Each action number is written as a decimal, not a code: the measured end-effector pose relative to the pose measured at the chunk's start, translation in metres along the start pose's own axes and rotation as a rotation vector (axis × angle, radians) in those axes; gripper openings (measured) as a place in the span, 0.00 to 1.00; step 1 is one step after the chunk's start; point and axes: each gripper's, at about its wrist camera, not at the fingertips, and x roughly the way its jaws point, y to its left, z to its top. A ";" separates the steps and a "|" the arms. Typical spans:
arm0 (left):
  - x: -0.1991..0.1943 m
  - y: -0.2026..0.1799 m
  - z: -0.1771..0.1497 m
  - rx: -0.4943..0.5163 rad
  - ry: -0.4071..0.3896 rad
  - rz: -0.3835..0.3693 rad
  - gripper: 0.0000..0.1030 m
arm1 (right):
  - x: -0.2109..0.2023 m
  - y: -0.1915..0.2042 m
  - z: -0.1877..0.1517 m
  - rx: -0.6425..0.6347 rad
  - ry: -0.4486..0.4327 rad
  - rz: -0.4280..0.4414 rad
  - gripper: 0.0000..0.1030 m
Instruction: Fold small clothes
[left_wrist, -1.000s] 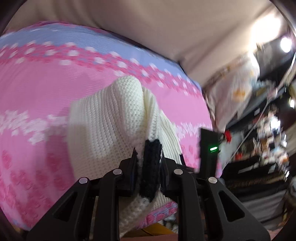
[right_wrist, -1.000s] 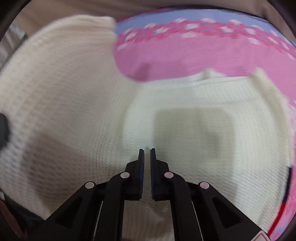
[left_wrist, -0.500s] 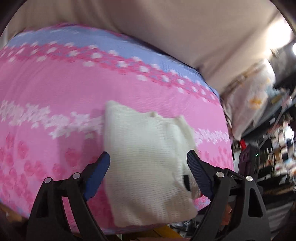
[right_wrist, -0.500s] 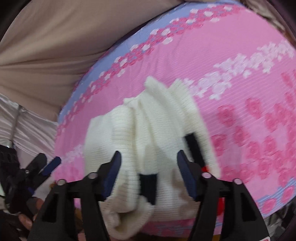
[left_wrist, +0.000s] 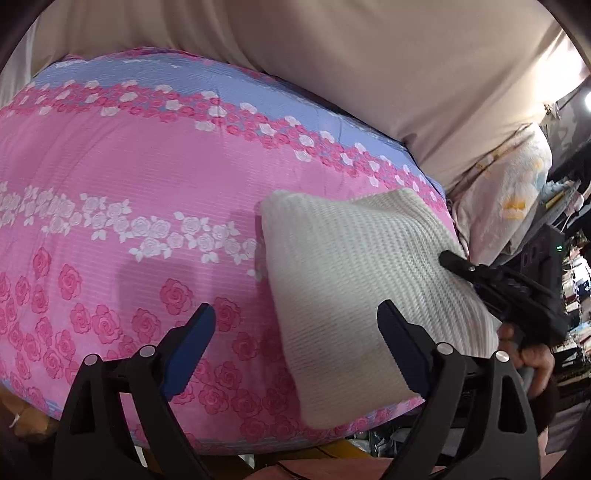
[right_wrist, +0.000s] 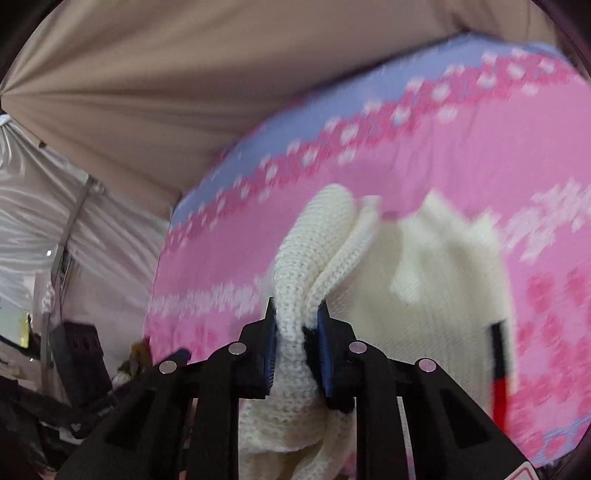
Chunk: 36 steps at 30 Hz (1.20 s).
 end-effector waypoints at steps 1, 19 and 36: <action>0.005 -0.001 -0.001 0.003 0.015 -0.007 0.84 | -0.006 -0.011 0.004 -0.004 -0.018 -0.045 0.18; 0.078 -0.033 -0.011 0.059 0.272 -0.020 0.85 | -0.012 -0.119 -0.101 0.240 0.112 -0.160 0.18; 0.118 -0.023 0.007 -0.015 0.273 -0.021 0.89 | -0.069 -0.128 -0.097 0.268 -0.091 -0.252 0.44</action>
